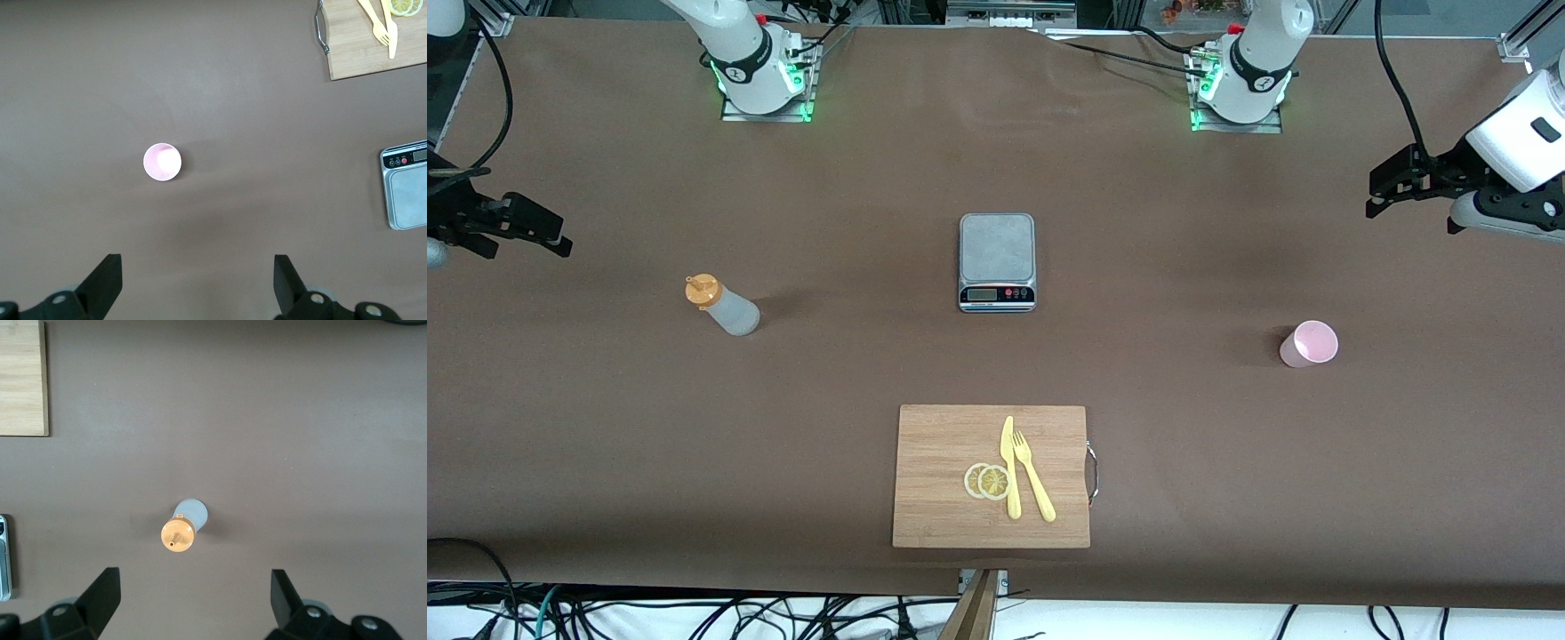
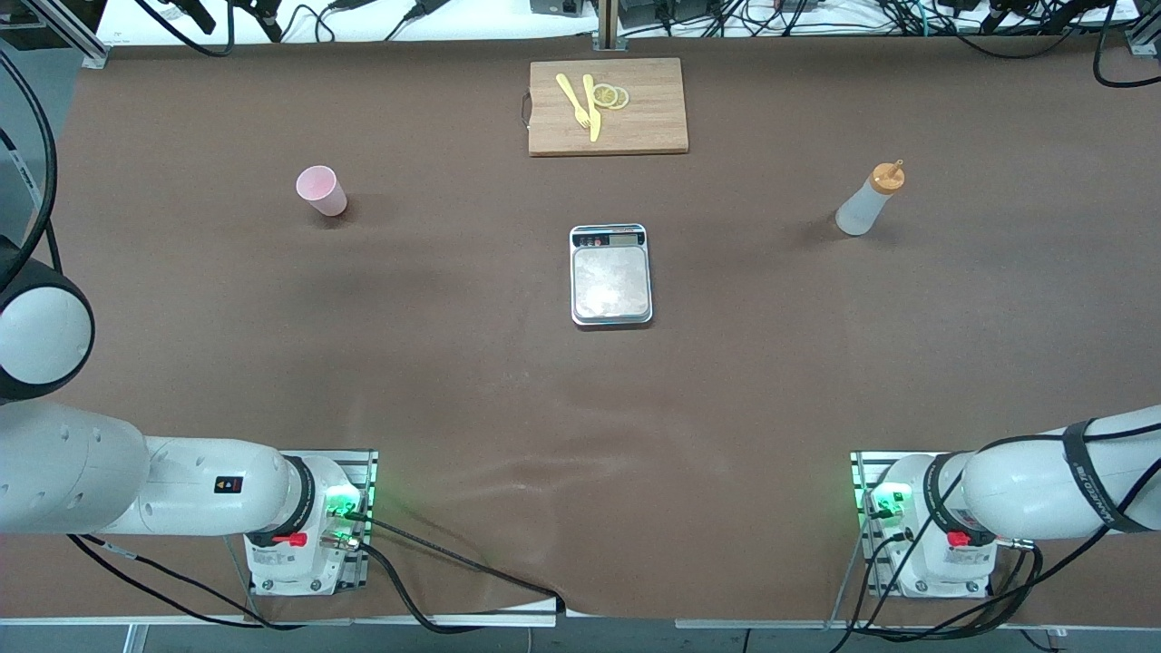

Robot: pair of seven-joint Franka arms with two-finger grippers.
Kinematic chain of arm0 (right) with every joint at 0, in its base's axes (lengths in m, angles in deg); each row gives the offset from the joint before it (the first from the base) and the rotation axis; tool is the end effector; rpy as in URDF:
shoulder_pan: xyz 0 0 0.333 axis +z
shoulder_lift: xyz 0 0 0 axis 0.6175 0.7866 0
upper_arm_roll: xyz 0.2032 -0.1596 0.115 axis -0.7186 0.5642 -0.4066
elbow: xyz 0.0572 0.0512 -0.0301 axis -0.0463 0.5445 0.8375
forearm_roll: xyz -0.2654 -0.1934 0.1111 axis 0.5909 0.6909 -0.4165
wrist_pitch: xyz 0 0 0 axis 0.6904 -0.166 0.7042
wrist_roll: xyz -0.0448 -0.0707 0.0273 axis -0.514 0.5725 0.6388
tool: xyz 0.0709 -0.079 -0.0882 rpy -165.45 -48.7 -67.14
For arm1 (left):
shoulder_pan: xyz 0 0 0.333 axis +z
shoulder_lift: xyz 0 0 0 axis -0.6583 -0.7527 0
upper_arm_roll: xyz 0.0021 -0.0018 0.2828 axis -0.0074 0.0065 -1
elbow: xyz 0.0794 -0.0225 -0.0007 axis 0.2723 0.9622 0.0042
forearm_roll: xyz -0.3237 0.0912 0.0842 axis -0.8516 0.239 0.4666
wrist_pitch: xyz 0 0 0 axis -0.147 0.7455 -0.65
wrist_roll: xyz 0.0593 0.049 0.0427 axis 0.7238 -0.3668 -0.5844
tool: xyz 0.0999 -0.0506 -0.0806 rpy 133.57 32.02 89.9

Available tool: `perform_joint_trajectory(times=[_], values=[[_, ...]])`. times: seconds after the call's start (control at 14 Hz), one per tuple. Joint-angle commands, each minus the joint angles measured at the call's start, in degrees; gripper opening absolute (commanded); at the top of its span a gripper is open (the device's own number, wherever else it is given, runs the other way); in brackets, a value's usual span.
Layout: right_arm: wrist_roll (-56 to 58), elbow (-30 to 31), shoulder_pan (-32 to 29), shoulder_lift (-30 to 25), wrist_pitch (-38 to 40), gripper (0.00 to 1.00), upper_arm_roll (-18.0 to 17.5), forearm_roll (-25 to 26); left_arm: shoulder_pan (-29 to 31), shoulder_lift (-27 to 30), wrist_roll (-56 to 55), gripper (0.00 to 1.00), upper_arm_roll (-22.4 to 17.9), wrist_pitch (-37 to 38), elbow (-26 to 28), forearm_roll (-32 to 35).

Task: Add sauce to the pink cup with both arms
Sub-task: 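Lower the left gripper toward the pink cup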

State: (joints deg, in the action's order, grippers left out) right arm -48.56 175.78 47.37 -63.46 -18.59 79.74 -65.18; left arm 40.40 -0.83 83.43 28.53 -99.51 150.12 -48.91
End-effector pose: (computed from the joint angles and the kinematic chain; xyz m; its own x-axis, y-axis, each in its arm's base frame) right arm 0.5315 -0.0291 0.5250 0.9987 0.0133 0.0482 0.0152 -0.9991 -0.0385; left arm 0.5068 -0.0379 0.5627 0.9849 -0.1712 -0.0268 -0.1704 -0.9850 0.0276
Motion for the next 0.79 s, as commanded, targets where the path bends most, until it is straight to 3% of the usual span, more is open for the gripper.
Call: perform_joint_trajectory(times=[0.0, 0.71], values=[[0.03, -0.44, -0.09, -0.26, 0.91, 1.00, 0.15, 0.50, -0.28, 0.96, 0.03, 1.00, 0.01, -0.24, 0.99, 0.46], [-0.15, -0.52, -0.09, -0.26, 1.17, 1.00, 0.15, 0.41, -0.55, -2.82, -0.15, 1.00, 0.36, 4.33, -2.35, 0.46]])
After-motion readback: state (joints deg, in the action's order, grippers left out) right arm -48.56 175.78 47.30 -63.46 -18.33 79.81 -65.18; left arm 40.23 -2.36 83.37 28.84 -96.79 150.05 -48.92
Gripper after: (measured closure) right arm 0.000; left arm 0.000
